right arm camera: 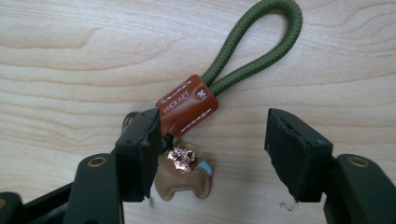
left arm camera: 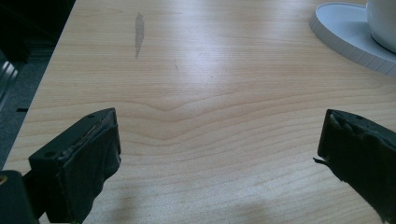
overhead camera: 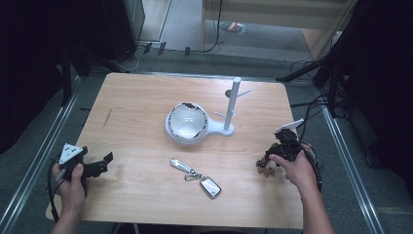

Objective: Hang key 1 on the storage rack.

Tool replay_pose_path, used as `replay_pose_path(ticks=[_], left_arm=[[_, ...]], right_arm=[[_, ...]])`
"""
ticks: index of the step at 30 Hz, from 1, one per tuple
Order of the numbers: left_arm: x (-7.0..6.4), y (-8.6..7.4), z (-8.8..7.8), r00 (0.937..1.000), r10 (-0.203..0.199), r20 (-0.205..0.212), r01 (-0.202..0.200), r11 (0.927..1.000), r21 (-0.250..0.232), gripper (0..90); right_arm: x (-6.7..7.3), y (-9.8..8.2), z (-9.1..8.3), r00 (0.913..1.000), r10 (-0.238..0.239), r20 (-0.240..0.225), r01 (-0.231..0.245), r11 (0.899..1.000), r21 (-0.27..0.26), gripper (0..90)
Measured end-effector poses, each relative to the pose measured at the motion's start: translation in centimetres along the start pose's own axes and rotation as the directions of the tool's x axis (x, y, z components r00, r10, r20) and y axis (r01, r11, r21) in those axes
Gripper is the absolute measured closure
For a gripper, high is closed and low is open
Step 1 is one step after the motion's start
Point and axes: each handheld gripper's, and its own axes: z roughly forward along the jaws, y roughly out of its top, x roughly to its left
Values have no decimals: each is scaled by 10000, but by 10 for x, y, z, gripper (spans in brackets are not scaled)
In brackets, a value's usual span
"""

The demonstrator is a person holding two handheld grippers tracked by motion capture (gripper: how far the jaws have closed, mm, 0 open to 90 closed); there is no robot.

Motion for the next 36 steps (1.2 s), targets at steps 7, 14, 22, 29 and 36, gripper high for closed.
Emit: replay_pose_path(ticks=[7,14,22,29,36], left_arm=[[0,0,0,10000,-35,13,35,10000,-11,0],[0,0,0,10000,-43,57,43,10000,15,0],[0,0,0,10000,-37,66,37,10000,18,0],[1,0,0,10000,-36,66,36,10000,23,0],[0,0,0,10000,-18,49,18,10000,40,0]], right_arm=[[6,8,5,9972,711,231,-710,9975,-58,367],[10,12,10,9923,1218,228,-1224,9921,282,444],[11,17,15,9871,1601,-39,-1596,9855,579,575],[11,19,18,9827,1845,-149,-1832,9811,616,648],[15,20,19,9834,1812,-3,-1810,9824,456,715]])
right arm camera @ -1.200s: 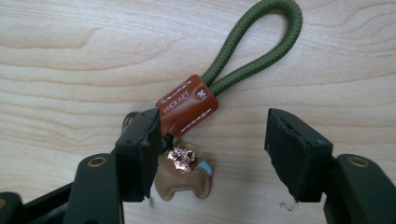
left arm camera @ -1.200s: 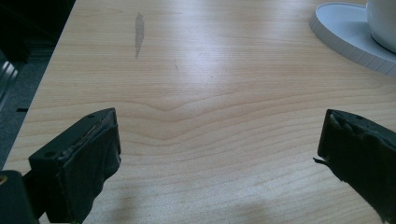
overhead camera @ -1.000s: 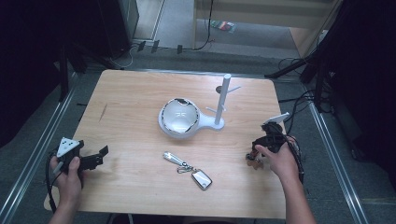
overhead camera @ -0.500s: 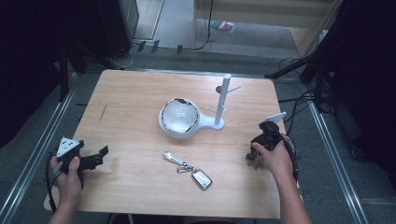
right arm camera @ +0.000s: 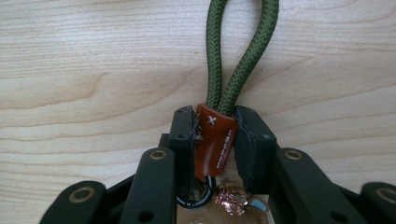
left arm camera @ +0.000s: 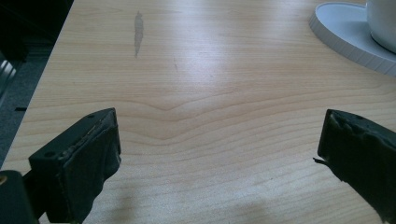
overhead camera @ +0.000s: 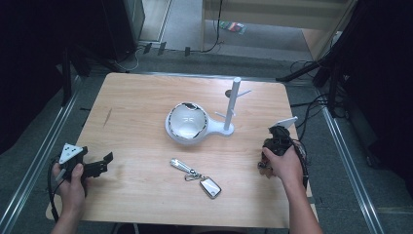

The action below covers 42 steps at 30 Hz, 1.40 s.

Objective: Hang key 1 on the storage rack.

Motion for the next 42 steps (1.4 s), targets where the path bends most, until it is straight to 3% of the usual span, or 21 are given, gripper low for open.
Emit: replay_pose_path(ticks=[12,19,24,29,32,37,42], left_arm=[[0,0,0,10000,34,1,-34,10000,15,0],[0,0,0,10000,14,34,-14,10000,37,0],[0,0,0,10000,31,25,-31,10000,45,0],[0,0,0,10000,53,7,-54,10000,53,0],[0,0,0,10000,44,10,-44,10000,44,0],[0,0,0,10000,42,17,-42,10000,45,0],[0,0,0,10000,33,24,-33,10000,45,0]], right_arm=[[13,-2,0,9943,-819,683,834,9963,-194,772],[16,-12,-1,9914,-1113,682,1178,9881,-990,797],[16,-19,-6,9895,-1276,682,1385,9720,-1896,809],[16,-25,-18,9883,-1359,690,1503,9435,-2954,810],[17,-29,-26,9874,-1376,783,1570,9149,-3719,811],[21,-35,-37,9863,-1438,806,1648,8547,-4922,811],[25,-38,-46,9832,-1547,969,1823,8062,-5629,812]])
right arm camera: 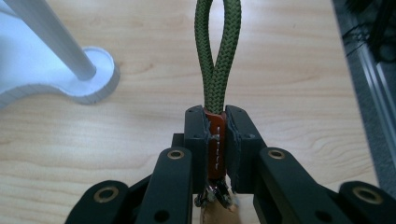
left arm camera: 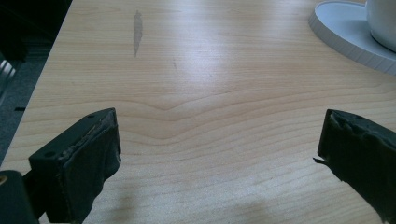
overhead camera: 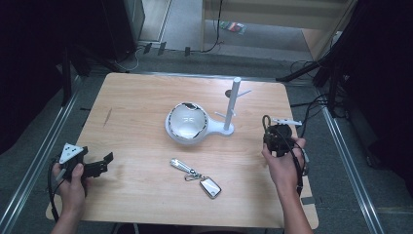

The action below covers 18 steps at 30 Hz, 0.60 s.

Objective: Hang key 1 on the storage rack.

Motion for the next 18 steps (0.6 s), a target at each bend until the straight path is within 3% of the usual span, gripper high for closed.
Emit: replay_pose_path(ticks=[5,10,18], left_arm=[[0,0,0,10000,4,1,-4,10000,4,0],[0,0,0,10000,7,-2,-7,10000,7,0],[0,0,0,10000,-4,6,4,10000,0,0]], right_arm=[[6,3,-7,9996,-259,67,263,9961,-837,812],[13,6,-13,9989,-417,191,442,9861,-1603,812],[24,13,-18,9961,-753,456,836,9710,-2242,812]])
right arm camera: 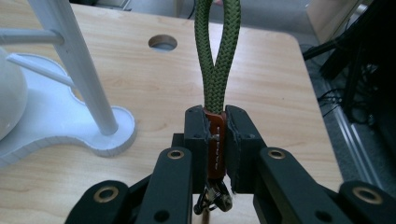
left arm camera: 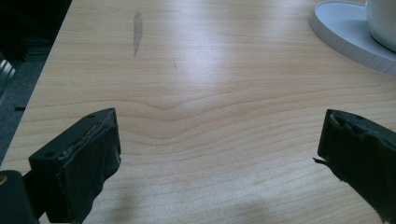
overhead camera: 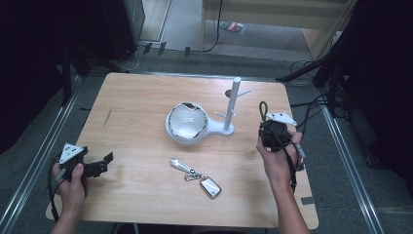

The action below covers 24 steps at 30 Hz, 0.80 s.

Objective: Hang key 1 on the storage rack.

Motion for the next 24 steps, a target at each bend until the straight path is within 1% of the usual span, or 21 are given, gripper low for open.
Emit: replay_pose_path(ticks=[1,4,11,13,19,24], left_arm=[[0,0,0,10000,-1,0,1,10000,-2,0],[0,0,0,10000,-1,3,1,10000,-3,0],[0,0,0,10000,-21,20,21,10000,-23,0],[0,0,0,10000,-19,18,19,10000,-24,0],[1,0,0,10000,-2,28,2,10000,-32,0],[1,0,0,10000,-4,23,4,10000,-36,0]], right_arm=[[2,2,-1,10000,-32,70,32,9999,-119,811],[5,6,-1,9999,-102,80,104,9996,-273,812],[12,16,0,9998,-198,101,202,9991,-384,811],[13,19,0,9998,-196,26,197,9989,-419,811],[17,24,2,9992,-334,230,345,9982,-495,811],[19,30,2,9990,-375,228,388,9976,-572,811]])
